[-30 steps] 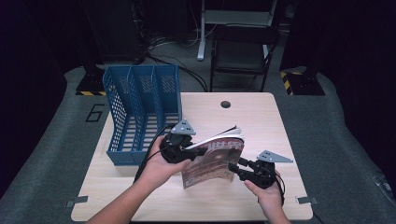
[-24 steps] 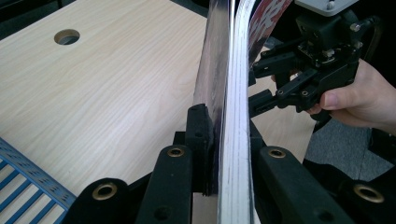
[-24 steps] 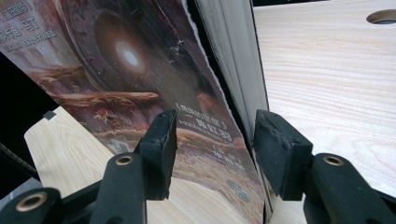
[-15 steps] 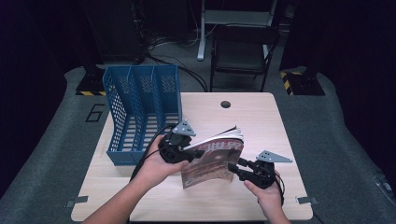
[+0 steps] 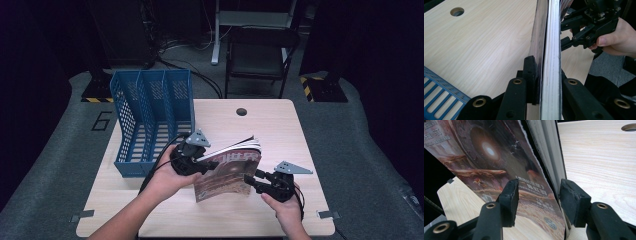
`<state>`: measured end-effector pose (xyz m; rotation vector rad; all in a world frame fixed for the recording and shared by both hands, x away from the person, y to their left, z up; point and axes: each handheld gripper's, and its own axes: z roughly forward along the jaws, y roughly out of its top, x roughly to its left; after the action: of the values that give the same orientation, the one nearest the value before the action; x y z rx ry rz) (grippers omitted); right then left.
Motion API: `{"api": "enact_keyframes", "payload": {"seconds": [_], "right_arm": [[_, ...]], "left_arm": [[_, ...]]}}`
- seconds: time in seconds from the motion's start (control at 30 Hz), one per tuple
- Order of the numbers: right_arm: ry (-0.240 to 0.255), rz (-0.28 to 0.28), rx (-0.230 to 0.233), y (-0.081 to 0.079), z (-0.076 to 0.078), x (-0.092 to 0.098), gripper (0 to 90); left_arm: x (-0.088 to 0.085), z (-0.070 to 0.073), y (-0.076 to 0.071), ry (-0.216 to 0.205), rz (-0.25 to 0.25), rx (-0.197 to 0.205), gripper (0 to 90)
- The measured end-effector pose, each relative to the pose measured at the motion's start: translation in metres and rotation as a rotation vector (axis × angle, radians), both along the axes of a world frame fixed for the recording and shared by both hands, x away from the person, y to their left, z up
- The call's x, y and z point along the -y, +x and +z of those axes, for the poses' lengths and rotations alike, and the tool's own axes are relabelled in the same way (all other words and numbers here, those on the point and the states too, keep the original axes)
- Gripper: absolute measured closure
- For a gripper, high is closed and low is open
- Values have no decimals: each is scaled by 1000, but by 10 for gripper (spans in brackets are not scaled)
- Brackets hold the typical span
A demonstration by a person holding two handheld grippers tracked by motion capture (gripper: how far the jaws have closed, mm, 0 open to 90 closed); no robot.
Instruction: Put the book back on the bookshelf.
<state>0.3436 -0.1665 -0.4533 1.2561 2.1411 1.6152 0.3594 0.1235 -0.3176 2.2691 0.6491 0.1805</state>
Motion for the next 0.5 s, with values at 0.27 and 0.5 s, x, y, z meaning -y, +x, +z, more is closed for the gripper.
{"api": "enact_keyframes", "payload": {"seconds": [0.27, 0.5], "right_arm": [[0, 2, 2, 0, 0, 0, 496], [4, -2, -6, 0, 0, 0, 497]], "left_arm": [[1, -1, -1, 1, 11, 15, 832], [2, 0, -2, 11, 15, 32, 838]]}}
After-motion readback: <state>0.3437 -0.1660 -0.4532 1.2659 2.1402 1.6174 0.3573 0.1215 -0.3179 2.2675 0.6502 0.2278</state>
